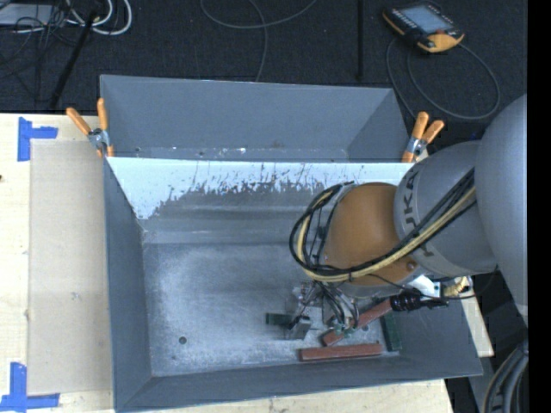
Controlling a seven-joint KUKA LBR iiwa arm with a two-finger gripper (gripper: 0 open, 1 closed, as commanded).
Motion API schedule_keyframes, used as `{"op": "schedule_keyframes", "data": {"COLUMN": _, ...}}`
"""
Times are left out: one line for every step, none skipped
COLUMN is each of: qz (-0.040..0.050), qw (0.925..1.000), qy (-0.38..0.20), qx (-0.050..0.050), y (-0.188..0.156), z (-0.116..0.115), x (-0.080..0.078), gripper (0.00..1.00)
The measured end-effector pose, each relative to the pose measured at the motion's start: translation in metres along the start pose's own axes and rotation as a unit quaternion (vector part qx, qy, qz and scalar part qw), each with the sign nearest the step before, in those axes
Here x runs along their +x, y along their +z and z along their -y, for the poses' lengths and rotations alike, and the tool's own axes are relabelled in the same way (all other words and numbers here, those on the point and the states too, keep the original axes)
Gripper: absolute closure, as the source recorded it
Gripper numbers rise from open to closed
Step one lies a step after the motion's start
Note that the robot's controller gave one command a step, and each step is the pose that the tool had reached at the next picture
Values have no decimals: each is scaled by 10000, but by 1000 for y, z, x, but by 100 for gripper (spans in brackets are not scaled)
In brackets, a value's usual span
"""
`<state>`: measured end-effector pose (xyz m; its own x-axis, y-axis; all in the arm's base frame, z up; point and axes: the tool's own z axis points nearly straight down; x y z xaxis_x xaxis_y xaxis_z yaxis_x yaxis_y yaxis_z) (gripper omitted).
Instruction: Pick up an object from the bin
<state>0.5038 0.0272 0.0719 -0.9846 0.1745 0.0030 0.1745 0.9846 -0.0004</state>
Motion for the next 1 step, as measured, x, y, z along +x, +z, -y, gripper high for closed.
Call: {"op": "schedule_keyframes", "data": {"qz": 30, "qw": 9996, "qy": 289, "qx": 0, "y": -159, "z": 88, "x": -37, "gripper": 100}}
